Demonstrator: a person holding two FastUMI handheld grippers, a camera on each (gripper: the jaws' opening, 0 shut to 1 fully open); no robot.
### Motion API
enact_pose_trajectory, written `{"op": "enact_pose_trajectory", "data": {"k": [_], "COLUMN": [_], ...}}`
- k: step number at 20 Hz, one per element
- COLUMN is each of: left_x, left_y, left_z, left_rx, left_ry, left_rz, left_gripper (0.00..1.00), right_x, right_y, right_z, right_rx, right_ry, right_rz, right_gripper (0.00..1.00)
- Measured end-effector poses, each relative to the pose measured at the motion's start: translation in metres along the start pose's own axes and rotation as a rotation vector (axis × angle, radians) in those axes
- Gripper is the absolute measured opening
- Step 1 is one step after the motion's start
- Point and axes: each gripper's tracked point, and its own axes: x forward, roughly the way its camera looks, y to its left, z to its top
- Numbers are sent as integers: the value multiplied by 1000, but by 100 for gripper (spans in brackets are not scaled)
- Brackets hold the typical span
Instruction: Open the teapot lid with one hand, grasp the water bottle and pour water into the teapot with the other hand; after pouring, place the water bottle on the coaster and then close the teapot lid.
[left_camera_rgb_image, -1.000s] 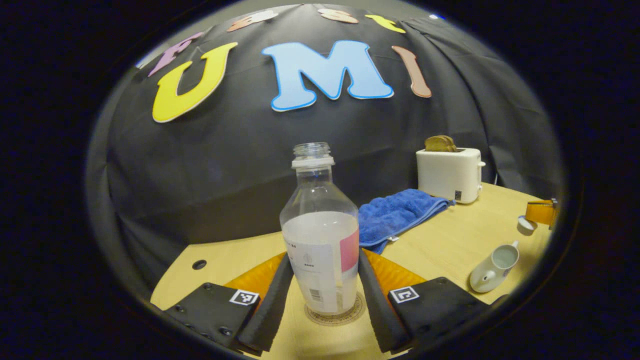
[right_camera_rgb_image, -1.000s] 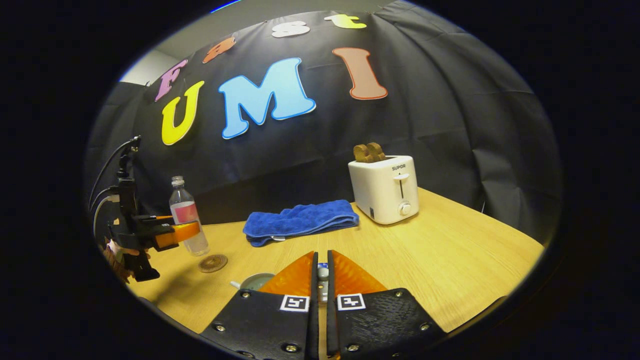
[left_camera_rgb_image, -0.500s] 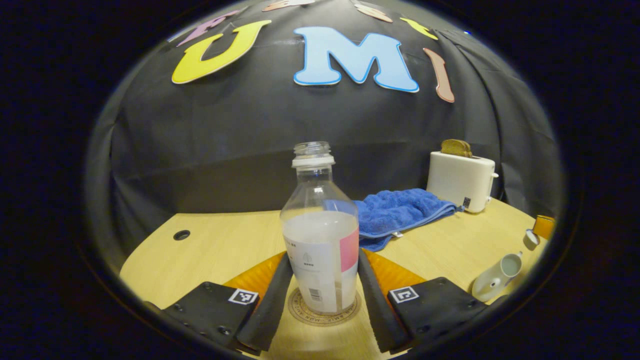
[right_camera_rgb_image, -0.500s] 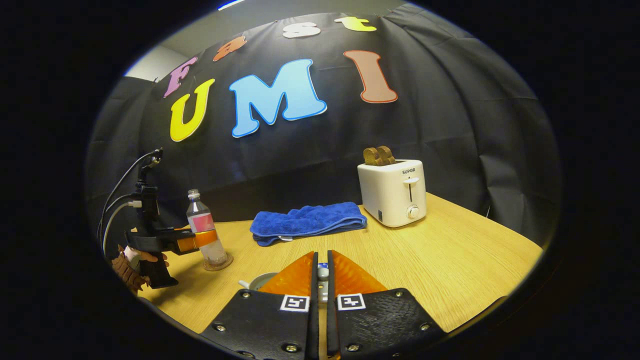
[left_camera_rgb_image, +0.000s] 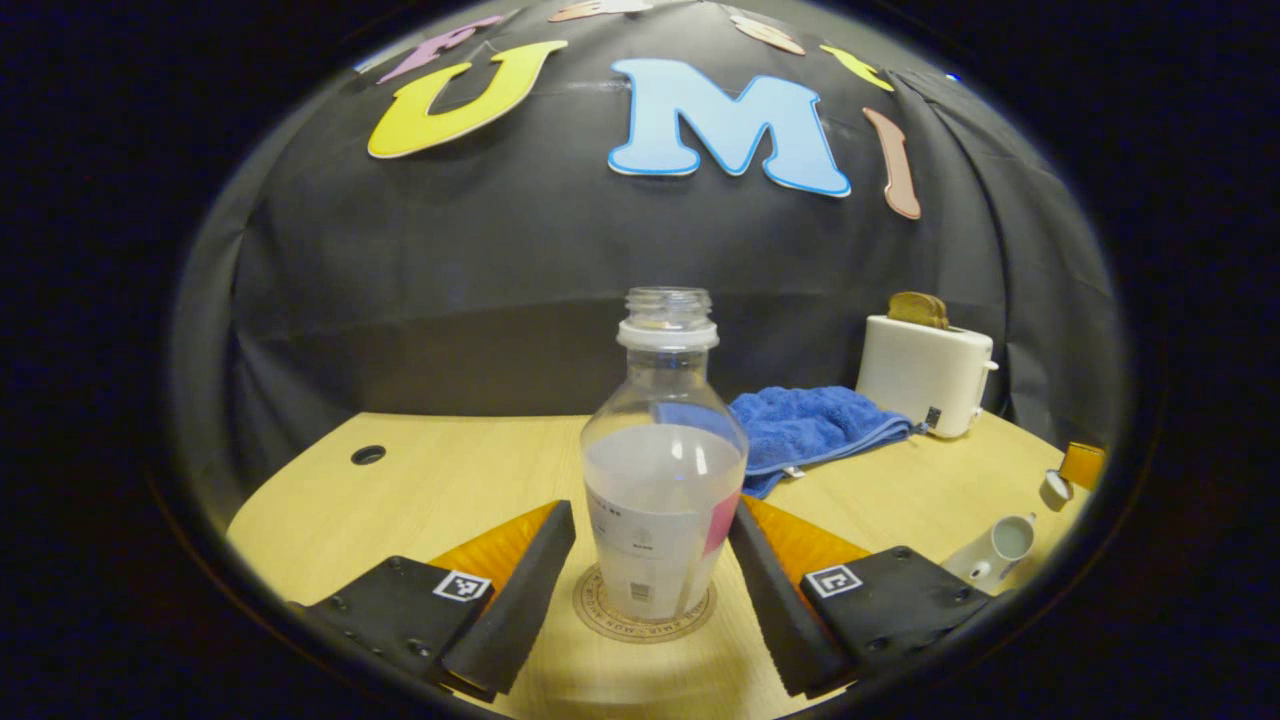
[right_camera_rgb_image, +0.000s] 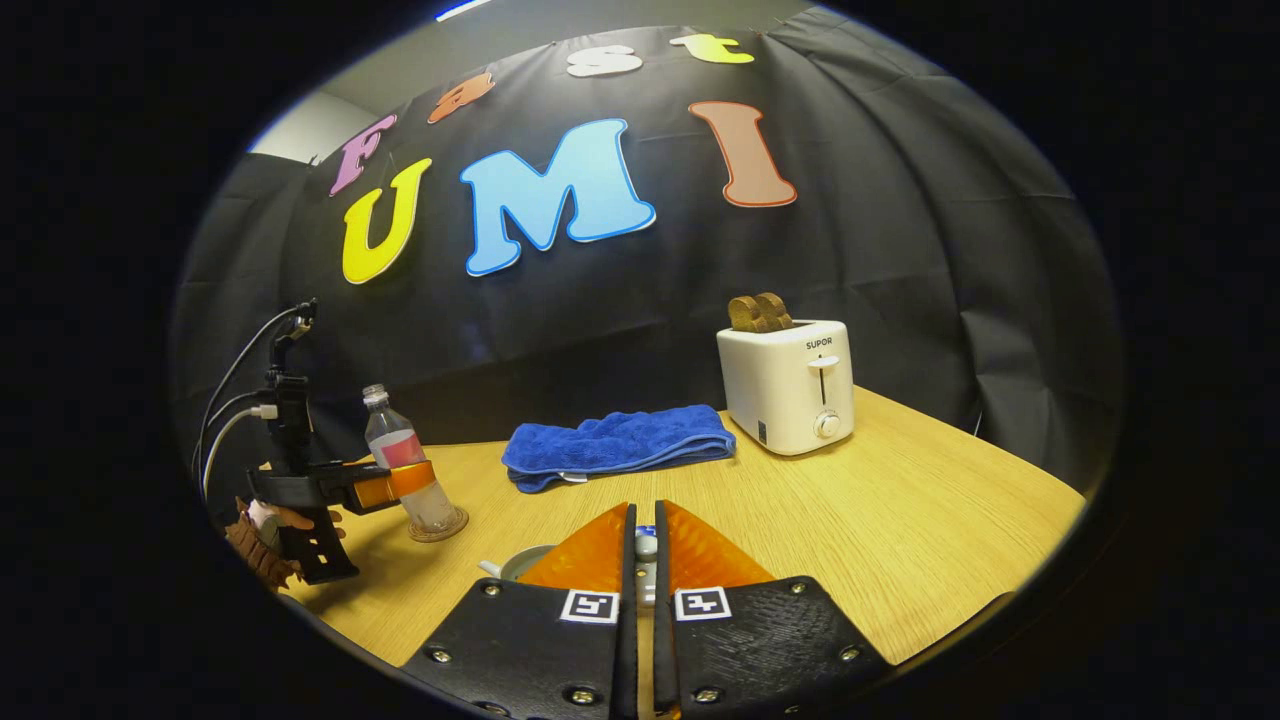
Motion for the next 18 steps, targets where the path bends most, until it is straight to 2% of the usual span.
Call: {"op": "enact_pose_trajectory", "data": {"k": [9,14,16,18], "left_x": [-66,-111,-125,-140], "left_y": [-15,-18,-16,-3], "left_z": [13,32,36,39], "left_rx": [-7,-4,-14,-32], "left_ry": [-59,-133,-146,-151], "left_rz": [-13,-2,-1,32], "left_gripper": [100,100,100,100], "right_x": [-2,4,9,14], "right_y": [37,62,64,71], "right_z": [2,-4,-6,-13], "right_rx": [-25,-96,-121,-121], "right_ry": [-24,-20,-9,13], "right_rz": [103,150,135,148], "right_gripper": [6,6,6,6]}}
